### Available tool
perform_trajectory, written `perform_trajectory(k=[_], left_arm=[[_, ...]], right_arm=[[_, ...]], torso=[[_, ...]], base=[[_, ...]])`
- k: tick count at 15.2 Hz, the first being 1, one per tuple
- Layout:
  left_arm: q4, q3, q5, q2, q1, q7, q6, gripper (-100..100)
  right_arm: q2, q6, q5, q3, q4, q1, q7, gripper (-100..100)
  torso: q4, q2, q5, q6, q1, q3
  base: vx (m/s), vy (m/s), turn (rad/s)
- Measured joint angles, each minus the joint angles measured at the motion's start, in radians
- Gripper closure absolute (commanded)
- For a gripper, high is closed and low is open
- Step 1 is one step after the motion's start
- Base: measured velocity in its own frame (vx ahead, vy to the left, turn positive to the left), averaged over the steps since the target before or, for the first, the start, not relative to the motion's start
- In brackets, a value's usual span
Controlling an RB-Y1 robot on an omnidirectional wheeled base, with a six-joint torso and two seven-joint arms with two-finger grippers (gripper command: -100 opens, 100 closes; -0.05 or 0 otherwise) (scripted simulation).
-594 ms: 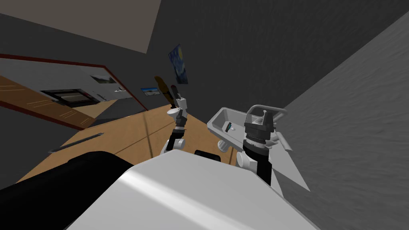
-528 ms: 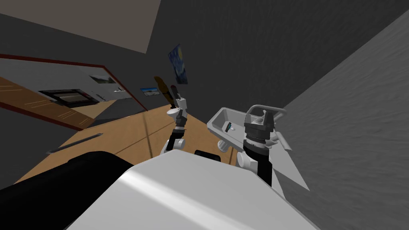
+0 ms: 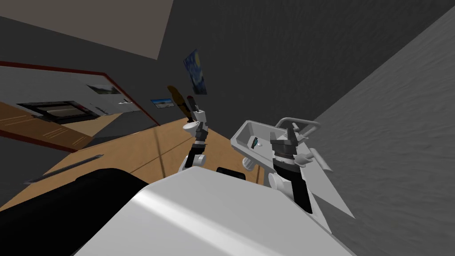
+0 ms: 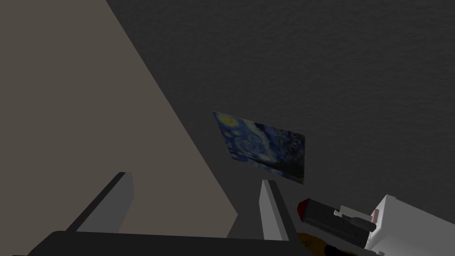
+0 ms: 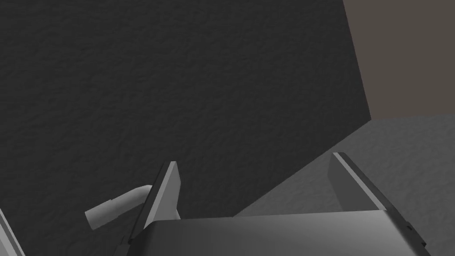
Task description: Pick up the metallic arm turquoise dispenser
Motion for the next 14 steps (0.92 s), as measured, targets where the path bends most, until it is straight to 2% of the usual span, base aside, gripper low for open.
perform_trajectory(k=[3, 9, 14], left_arm=[[0.0, 0.0, 0.0, 0.0, 0.0, 0.0, 0.0, 0], [0.0, 0.0, 0.0, 0.0, 0.0, 0.0, 0.0, 0], [0.0, 0.0, 0.0, 0.0, 0.0, 0.0, 0.0, 0]], right_arm=[[-0.032, 0.061, -0.036, -0.018, 0.01, 0.024, -0.035, -100], [-0.07, 0.181, -0.088, -0.045, 0.032, 0.033, -0.085, -100], [-0.107, 0.295, -0.146, -0.073, 0.051, 0.061, -0.141, -100]], torso=[[0.0, -0.001, 0.0, 0.0, 0.0, 0.0], [0.0, 0.0, 0.0, 0.0, -0.001, 0.0], [0.0, -0.001, 0.0, 0.0, 0.001, 0.0]], base=[[0.09, 0.06, -0.086], [0.071, 0.052, -0.063], [0.088, 0.073, -0.084]])
